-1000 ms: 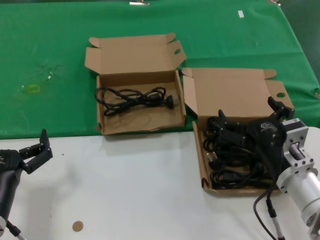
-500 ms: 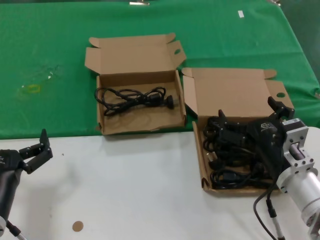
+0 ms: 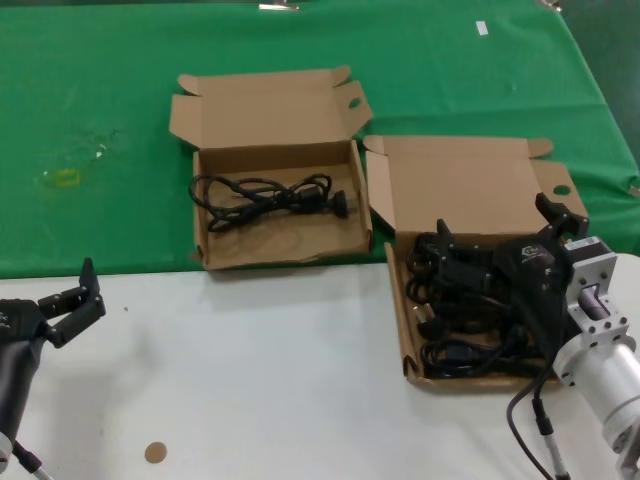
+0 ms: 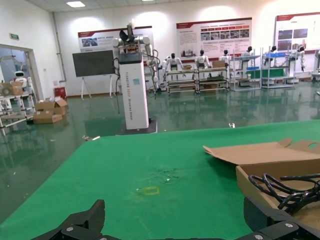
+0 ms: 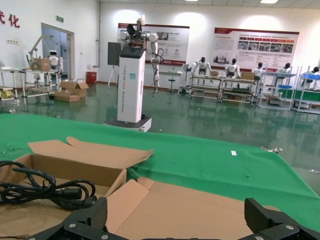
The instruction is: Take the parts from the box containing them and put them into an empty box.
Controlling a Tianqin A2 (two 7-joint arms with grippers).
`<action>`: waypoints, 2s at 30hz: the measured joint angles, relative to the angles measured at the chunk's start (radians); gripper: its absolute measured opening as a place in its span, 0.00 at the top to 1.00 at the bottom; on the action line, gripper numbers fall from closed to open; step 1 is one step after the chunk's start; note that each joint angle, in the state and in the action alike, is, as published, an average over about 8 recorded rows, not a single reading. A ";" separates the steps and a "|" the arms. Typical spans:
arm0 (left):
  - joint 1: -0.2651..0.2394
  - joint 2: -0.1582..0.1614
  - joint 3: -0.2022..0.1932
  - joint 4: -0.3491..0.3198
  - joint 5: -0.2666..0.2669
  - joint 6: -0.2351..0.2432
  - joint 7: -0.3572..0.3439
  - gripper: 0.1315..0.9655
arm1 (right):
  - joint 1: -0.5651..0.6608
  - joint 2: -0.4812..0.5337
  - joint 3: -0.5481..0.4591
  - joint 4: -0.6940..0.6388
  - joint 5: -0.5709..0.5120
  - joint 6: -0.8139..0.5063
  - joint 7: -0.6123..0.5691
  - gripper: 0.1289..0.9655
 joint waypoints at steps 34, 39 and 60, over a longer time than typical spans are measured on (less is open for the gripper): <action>0.000 0.000 0.000 0.000 0.000 0.000 0.000 0.00 | 0.000 0.000 0.000 0.000 0.000 0.000 0.000 0.00; 0.000 0.000 0.000 0.000 0.000 0.000 0.000 0.00 | 0.000 0.000 0.000 0.000 0.000 0.000 0.000 0.00; 0.000 0.000 0.000 0.000 0.000 0.000 0.000 0.00 | 0.000 0.000 0.000 0.000 0.000 0.000 0.000 0.00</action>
